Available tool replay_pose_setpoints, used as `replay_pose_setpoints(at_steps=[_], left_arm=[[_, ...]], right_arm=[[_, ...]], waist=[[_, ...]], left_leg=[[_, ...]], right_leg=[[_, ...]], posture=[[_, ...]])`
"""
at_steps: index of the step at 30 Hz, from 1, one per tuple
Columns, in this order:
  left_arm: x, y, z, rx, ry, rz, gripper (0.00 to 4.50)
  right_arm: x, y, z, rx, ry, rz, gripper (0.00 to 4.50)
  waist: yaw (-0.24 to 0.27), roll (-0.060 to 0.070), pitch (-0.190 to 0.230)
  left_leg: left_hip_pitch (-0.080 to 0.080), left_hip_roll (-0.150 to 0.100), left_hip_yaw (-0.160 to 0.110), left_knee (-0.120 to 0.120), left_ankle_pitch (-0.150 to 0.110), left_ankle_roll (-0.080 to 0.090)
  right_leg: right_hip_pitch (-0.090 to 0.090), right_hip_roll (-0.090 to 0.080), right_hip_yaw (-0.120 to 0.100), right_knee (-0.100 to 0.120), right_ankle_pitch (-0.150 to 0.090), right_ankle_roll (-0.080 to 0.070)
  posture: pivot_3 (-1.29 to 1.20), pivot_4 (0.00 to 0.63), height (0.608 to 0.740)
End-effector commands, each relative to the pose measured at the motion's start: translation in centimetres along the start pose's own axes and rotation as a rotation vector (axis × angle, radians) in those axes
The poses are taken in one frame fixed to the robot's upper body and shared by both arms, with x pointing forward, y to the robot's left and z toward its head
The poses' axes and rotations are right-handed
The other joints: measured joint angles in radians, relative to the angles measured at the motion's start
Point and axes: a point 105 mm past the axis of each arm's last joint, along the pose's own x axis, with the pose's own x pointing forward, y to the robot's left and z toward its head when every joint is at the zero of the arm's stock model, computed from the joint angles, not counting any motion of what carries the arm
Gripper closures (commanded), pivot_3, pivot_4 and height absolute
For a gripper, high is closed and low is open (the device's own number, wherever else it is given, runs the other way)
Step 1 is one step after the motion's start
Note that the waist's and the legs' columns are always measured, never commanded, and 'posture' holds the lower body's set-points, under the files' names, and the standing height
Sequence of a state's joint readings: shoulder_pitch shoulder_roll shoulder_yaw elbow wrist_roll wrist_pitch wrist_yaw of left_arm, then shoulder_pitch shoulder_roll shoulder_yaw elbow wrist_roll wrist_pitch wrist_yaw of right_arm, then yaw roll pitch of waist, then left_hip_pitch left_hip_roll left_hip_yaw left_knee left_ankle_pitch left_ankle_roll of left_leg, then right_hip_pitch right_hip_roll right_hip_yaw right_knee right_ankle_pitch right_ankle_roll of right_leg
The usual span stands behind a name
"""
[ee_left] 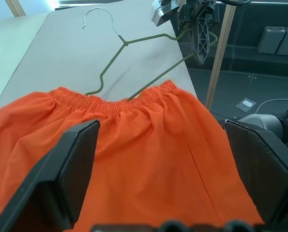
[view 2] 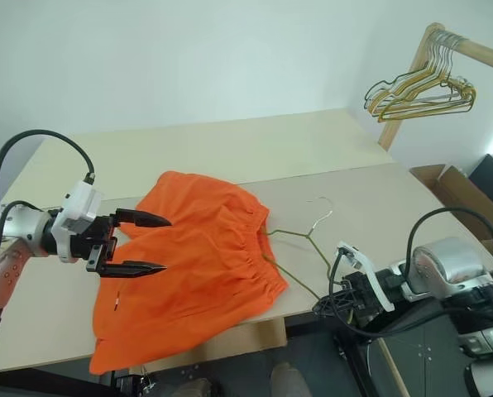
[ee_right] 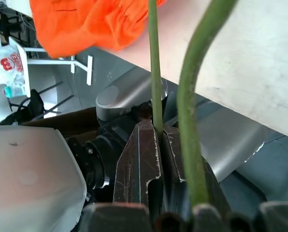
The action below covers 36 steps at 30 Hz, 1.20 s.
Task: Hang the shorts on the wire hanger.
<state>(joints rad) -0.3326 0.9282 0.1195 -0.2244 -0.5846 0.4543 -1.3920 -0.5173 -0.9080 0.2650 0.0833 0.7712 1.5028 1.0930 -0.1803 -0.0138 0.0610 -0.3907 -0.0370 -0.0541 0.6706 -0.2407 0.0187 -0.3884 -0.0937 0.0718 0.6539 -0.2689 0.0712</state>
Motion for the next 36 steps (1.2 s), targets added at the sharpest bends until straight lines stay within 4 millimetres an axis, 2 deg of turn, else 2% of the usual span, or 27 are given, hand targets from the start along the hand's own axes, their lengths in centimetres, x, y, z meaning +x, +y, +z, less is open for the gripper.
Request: replay_pose_setpoints(at_steps=[1, 5, 11, 15, 21, 27, 31, 36], left_arm=[[-0.1, 0.3, 1.0, 0.06, -0.009, 0.011, 0.03], [0.0, 0.3, 1.1, 0.062, -0.012, 0.012, 0.03], [-0.2, 0.2, 1.0, 0.068, -0.009, 0.019, 0.03], [-0.2, 0.3, 1.0, 0.07, -0.007, 0.022, 0.03], [-0.1, 0.3, 1.0, 0.074, -0.008, 0.024, 0.03], [-0.2, 0.2, 0.9, 0.076, -0.005, 0.026, 0.03], [-0.4, 0.2, 0.8, 0.077, 0.0, 0.028, 0.03], [-0.4, 0.2, 0.7, 0.08, 0.002, 0.029, 0.03]], right_arm=[[0.2, -0.7, 2.8, -0.011, -0.081, -0.057, 4.5], [1.1, -1.4, 4.5, 0.051, -0.132, -0.07, 4.5], [2.2, 0.5, 4.4, 0.011, -0.097, 0.048, 4.5], [2.3, -0.4, 5.9, 0.038, -0.141, 0.014, 4.5], [2.8, -0.3, 7.6, 0.053, -0.188, 0.04, 4.5], [3.7, 1.2, 6.0, -0.022, -0.093, 0.132, 4.5], [3.7, 0.4, 6.6, -0.011, -0.11, 0.099, 4.5], [4.2, -0.4, 8.5, 0.019, -0.168, 0.053, 4.5]], waist=[[-0.002, 0.001, 0.0], [-0.001, 0.001, 0.0], [0.007, 0.001, -0.001], [-0.001, 0.001, -0.001], [-0.003, 0.001, -0.001], [0.0, 0.001, -0.001], [-0.002, 0.002, -0.002], [-0.008, 0.002, -0.003]], left_leg=[[0.0, 0.0, 0.0, 0.0, 0.0, 0.0], [-0.001, -0.001, 0.0, 0.0, 0.0, 0.0], [-0.002, -0.002, -0.001, 0.0, 0.0, 0.0], [-0.001, -0.001, -0.001, 0.0, 0.0, 0.0], [-0.001, -0.001, -0.001, 0.0, 0.0, 0.0], [-0.001, -0.002, -0.001, 0.0, 0.0, 0.0], [-0.001, -0.001, -0.001, 0.0, 0.0, 0.0], [0.0, -0.001, -0.001, 0.0, 0.0, 0.0]], right_leg=[[0.0, 0.0, 0.0, 0.0, 0.0, 0.0], [-0.001, 0.0, 0.0, 0.001, 0.0, 0.0], [-0.001, -0.002, 0.0, 0.0, 0.0, 0.0], [-0.001, -0.001, 0.0, 0.001, 0.0, 0.0], [-0.001, 0.0, 0.0, 0.001, 0.0, 0.0], [-0.001, -0.001, -0.001, 0.001, 0.0, 0.0], [-0.001, -0.001, -0.001, 0.002, 0.0, 0.0], [-0.001, 0.0, 0.0, 0.002, 0.0, 0.0]], posture=[[-0.17, 0.022, 0.74], [-0.16, 0.018, 0.74], [-0.15, 0.013, 0.74], [-0.15, 0.012, 0.74], [-0.14, 0.008, 0.74], [-0.12, 0.004, 0.74], [-0.12, 0.0, 0.74], [-0.12, 0.0, 0.74]])
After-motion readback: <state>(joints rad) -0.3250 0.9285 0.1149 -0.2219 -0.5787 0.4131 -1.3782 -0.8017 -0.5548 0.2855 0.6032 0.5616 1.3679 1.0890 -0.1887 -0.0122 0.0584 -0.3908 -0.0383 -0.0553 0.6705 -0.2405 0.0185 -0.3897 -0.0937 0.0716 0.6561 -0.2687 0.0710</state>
